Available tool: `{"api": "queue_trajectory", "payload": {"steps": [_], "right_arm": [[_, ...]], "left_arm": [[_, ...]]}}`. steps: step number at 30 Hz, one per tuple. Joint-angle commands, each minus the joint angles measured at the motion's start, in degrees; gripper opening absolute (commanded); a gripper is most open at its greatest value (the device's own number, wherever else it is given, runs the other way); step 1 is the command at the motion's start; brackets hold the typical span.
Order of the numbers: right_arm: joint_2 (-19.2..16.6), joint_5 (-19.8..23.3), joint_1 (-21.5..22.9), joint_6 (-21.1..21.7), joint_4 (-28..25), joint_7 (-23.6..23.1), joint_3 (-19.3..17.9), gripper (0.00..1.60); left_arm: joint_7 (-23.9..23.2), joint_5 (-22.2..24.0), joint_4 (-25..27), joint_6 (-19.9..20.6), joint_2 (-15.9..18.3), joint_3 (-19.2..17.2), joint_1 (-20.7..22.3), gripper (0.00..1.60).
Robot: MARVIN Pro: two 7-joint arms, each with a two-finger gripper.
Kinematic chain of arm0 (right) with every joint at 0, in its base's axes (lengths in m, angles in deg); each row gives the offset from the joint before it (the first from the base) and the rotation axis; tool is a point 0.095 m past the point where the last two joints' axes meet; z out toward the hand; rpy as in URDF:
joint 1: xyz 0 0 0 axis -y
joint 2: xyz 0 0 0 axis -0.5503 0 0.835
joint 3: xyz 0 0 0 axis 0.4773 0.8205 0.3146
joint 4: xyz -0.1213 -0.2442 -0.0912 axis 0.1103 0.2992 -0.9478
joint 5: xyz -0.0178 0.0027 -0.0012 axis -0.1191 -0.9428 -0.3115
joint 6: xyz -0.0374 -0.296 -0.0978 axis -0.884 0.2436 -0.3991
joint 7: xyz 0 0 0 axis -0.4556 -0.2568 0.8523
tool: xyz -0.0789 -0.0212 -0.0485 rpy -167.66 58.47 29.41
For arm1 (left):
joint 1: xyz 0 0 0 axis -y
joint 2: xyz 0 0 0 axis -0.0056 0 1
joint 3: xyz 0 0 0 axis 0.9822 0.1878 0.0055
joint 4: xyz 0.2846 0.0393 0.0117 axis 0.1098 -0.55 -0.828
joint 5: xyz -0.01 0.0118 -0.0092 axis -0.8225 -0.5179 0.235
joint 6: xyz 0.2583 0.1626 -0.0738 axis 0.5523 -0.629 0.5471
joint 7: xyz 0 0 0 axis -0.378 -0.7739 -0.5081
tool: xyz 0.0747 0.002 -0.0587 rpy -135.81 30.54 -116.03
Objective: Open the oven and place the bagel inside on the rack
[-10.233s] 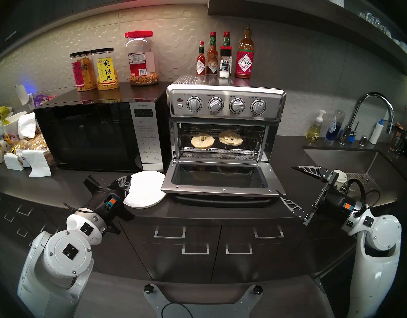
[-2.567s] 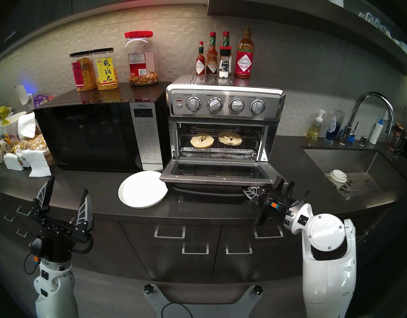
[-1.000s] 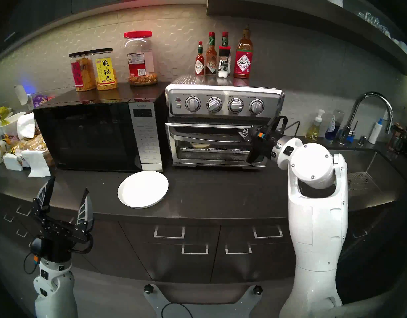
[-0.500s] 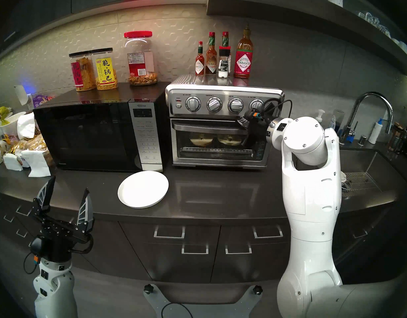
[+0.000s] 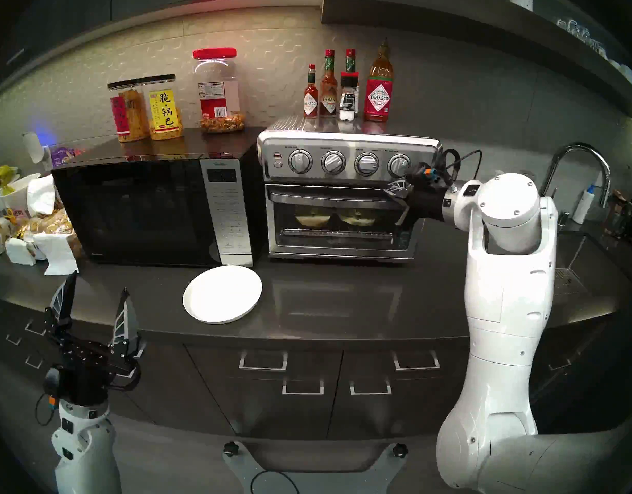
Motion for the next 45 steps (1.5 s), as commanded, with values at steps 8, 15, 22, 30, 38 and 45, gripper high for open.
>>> {"api": "queue_trajectory", "payload": {"steps": [8,15,22,30,38,45], "right_arm": [[3.12,8.61,-8.31,-3.43,-11.75,0.20,-10.56,0.00],[4.81,14.43,-13.55,-3.87,-16.44,1.61,-14.88,0.00],[6.23,17.36,-15.52,-2.50,-13.59,7.11,-13.68,0.00],[6.99,15.28,-13.18,1.65,-9.24,9.91,-10.32,0.00],[6.41,19.57,-15.96,6.97,-11.73,9.77,-10.25,0.00],[5.03,25.35,-21.10,6.17,-17.27,9.63,-13.11,0.00]], "left_arm": [[-4.01,-0.20,0.79,0.01,0.29,0.18,-0.30,1.60],[-4.13,-0.15,0.78,0.01,0.31,0.17,-0.31,1.60],[-5.75,0.63,0.61,0.01,-0.07,-0.17,0.00,1.60],[-5.59,0.62,0.63,0.01,0.00,-0.12,-0.05,1.60],[-5.98,0.86,0.57,0.01,-0.10,-0.20,0.04,1.60],[-4.65,0.28,0.73,0.01,0.27,0.10,-0.26,1.60]]}}
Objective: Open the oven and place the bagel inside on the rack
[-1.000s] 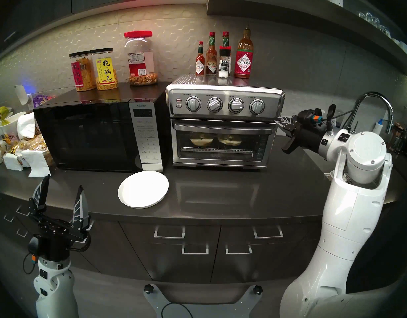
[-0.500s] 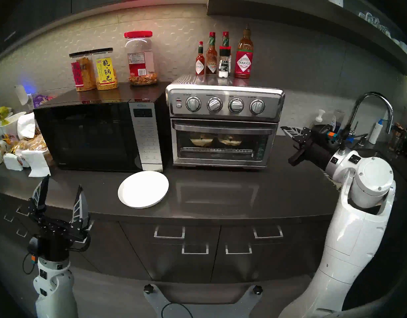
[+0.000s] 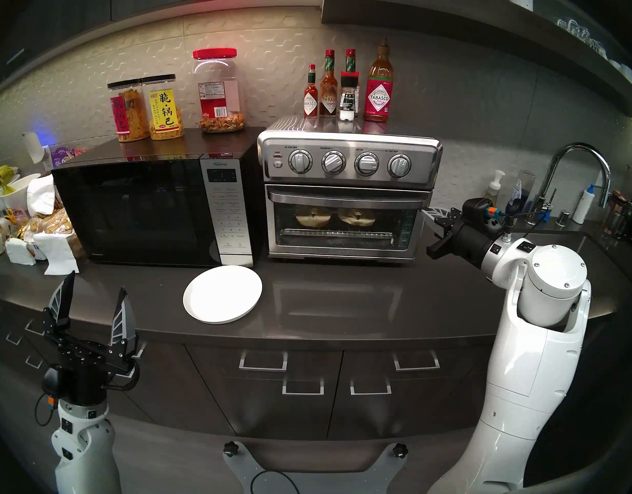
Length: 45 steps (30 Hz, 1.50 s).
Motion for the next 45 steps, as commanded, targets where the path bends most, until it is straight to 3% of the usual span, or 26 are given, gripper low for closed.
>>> {"api": "queue_trajectory", "payload": {"steps": [1,10,21,30,36,45], "right_arm": [[-1.60,6.22,-5.37,-0.47,-6.33,0.60,-2.03,0.00],[-2.11,15.74,-12.51,-3.93,-7.17,5.16,-4.86,0.00],[-1.53,22.63,-18.27,-9.39,-6.78,9.30,-4.42,0.00],[-0.75,23.79,-21.70,-13.97,-6.25,11.55,-3.88,0.00],[0.29,25.72,-25.14,-20.19,-6.21,13.90,-3.67,0.00],[-0.03,24.31,-24.94,-23.41,-4.04,12.80,-2.50,0.00]], "left_arm": [[-4.77,-0.15,0.73,0.01,0.14,0.18,-0.09,1.60],[-5.46,0.14,0.66,0.01,-0.05,0.03,0.06,1.60],[-6.08,0.44,0.58,0.01,-0.24,-0.11,0.21,1.60],[-6.23,0.53,0.56,0.01,-0.30,-0.15,0.26,1.60],[-5.94,0.40,0.60,0.01,-0.22,-0.08,0.19,1.60],[-6.22,0.54,0.57,0.01,-0.32,-0.15,0.26,1.60]]}}
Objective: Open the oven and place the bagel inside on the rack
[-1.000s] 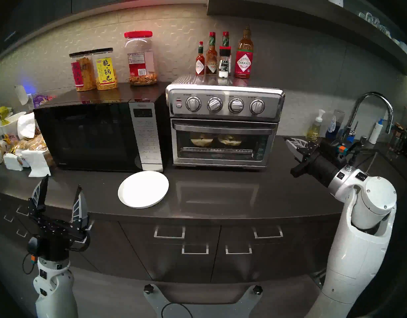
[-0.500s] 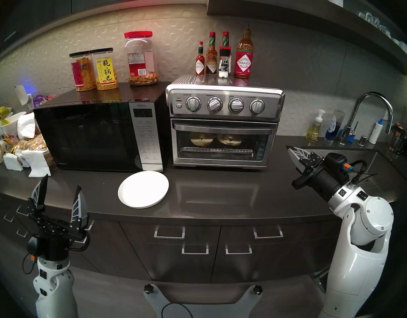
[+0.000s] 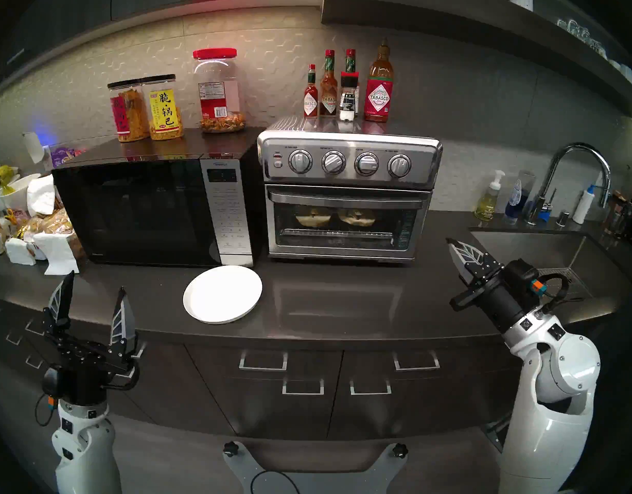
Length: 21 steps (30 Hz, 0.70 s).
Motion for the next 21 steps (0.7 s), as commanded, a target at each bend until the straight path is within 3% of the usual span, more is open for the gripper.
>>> {"api": "queue_trajectory", "payload": {"steps": [1,21], "right_arm": [[-0.77,-0.01,0.37,-2.24,0.83,-0.94,1.03,0.00],[-1.13,2.21,-0.24,0.02,-0.18,-4.33,0.68,0.00]], "left_arm": [[-5.72,0.07,0.66,0.01,0.06,0.00,-0.04,1.60],[-5.75,0.09,0.65,0.01,0.04,-0.01,-0.03,1.60]]}}
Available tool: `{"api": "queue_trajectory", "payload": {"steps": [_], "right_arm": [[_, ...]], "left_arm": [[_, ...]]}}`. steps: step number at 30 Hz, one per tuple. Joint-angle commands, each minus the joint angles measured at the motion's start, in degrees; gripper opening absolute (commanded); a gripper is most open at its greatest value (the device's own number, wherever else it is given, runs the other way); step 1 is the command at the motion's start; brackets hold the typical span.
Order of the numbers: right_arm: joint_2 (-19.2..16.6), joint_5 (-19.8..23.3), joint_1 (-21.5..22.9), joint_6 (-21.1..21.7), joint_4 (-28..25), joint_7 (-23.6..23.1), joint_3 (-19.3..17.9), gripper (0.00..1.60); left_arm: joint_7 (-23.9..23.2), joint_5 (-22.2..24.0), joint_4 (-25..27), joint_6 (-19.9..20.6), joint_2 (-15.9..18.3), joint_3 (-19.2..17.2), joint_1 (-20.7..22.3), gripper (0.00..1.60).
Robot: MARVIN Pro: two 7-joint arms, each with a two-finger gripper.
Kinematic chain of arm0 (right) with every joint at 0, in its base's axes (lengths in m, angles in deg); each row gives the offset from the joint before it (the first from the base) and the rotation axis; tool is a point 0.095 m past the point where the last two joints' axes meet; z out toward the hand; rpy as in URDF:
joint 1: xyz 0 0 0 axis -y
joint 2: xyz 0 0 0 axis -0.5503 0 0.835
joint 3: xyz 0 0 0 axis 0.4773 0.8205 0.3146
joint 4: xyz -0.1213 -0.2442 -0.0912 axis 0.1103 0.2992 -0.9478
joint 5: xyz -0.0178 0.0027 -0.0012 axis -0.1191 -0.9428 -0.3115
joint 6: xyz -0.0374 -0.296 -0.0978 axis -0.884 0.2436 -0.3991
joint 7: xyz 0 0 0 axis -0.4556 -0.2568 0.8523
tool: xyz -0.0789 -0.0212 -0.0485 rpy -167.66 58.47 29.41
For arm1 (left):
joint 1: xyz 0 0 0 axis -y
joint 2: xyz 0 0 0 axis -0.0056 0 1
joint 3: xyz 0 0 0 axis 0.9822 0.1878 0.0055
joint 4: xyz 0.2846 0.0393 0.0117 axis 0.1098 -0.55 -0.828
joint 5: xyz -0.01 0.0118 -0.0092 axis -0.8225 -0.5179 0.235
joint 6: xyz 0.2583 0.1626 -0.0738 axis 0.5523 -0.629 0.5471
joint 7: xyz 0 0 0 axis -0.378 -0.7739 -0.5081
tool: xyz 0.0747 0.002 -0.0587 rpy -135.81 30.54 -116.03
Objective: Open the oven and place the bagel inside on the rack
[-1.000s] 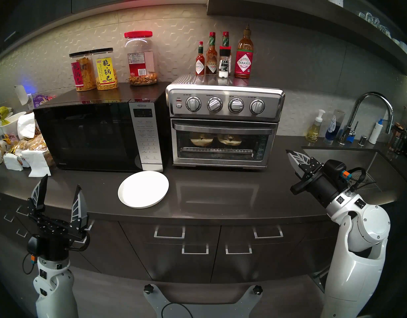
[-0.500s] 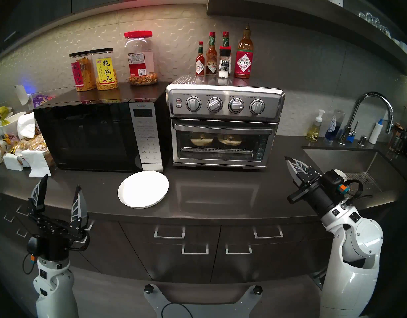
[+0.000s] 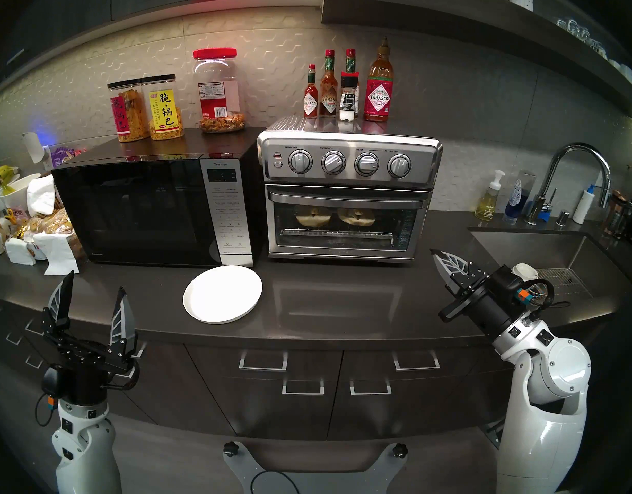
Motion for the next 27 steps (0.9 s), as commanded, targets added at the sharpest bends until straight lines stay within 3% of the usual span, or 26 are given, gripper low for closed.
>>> {"api": "queue_trajectory", "payload": {"steps": [1,2,3,27], "right_arm": [[0.29,1.70,-0.31,0.64,-2.05,-0.69,-0.66,0.00],[0.38,1.57,-0.39,0.71,-2.21,-0.62,-0.74,0.43],[0.42,1.58,-0.36,0.77,-2.22,-0.72,-0.80,1.60],[1.47,1.18,0.15,1.11,-2.30,-2.06,-1.45,1.60]], "left_arm": [[-6.27,0.31,0.58,0.01,-0.08,-0.12,0.08,1.60],[-5.77,0.08,0.65,0.01,0.07,0.00,-0.05,1.60],[-5.97,0.17,0.62,0.01,0.01,-0.05,0.00,1.60],[-6.15,0.26,0.60,0.01,-0.05,-0.09,0.05,1.60]]}}
